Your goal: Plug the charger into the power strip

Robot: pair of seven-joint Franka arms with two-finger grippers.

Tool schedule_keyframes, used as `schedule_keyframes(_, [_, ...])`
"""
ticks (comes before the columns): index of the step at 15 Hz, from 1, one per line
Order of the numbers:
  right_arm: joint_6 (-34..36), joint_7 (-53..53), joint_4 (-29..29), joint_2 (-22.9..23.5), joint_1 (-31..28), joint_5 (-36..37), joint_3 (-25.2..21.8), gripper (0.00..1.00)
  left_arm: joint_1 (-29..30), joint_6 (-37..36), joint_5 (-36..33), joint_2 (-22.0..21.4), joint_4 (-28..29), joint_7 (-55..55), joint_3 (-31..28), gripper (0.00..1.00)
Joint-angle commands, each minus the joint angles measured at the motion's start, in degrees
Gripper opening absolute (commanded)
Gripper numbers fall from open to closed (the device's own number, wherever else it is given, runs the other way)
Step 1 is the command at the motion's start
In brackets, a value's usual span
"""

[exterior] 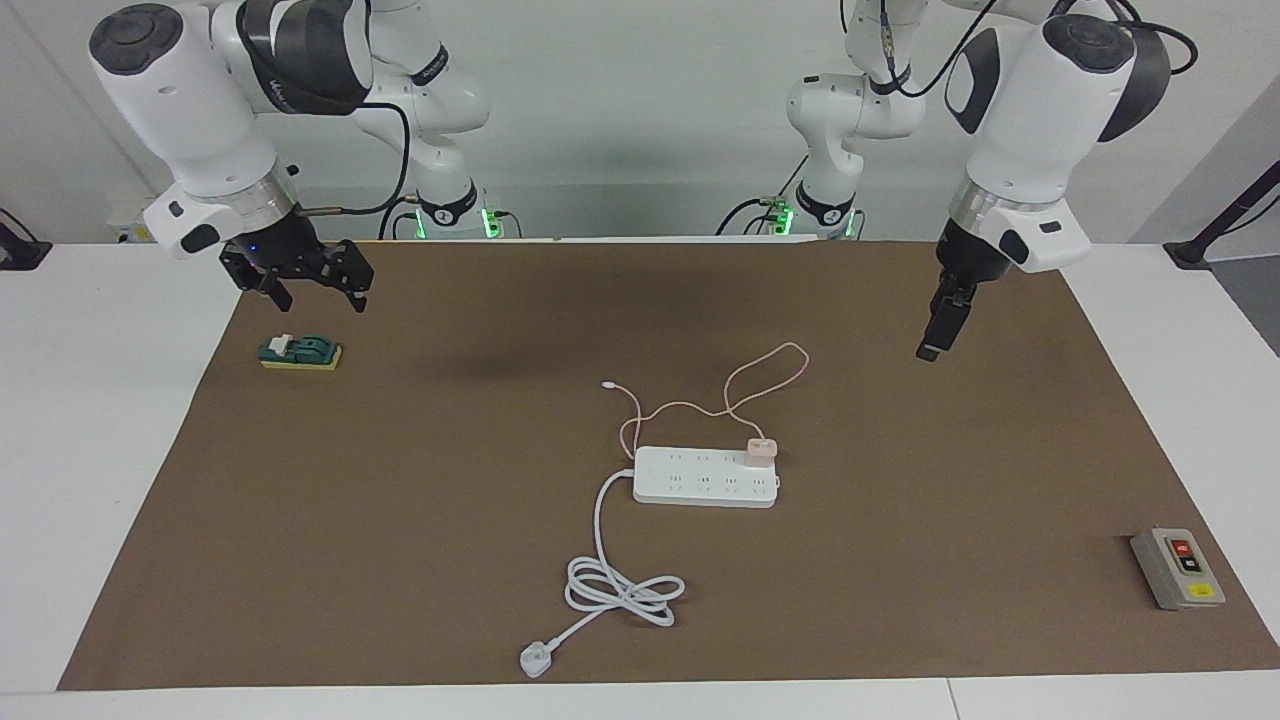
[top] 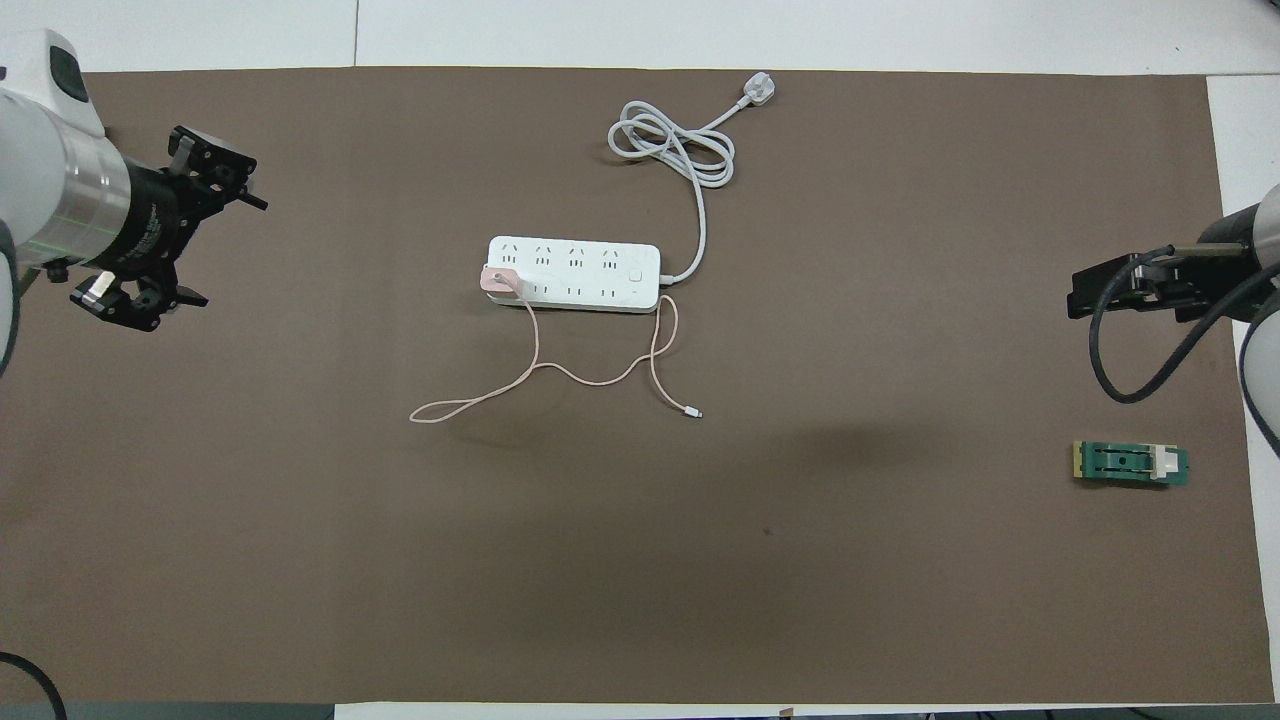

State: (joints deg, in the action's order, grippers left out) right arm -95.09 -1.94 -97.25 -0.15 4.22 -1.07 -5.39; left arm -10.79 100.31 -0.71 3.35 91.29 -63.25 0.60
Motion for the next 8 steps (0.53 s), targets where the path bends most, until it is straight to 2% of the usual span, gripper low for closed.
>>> schedule_keyframes(1, [0.61, 1.15, -0.23, -0.55, -0.70, 0.46, 0.38, 1.00, 2.43, -4.59, 0.36, 0.08, -2.70, 10.48, 0.36, 1.00])
schedule_keyframes(8, [0.52, 1.15, -0.23, -0.55, -0.71, 0.46, 0.46, 1.00, 7.09, -10.12, 0.18, -2.55, -2.70, 35.26, 0.02, 1.00])
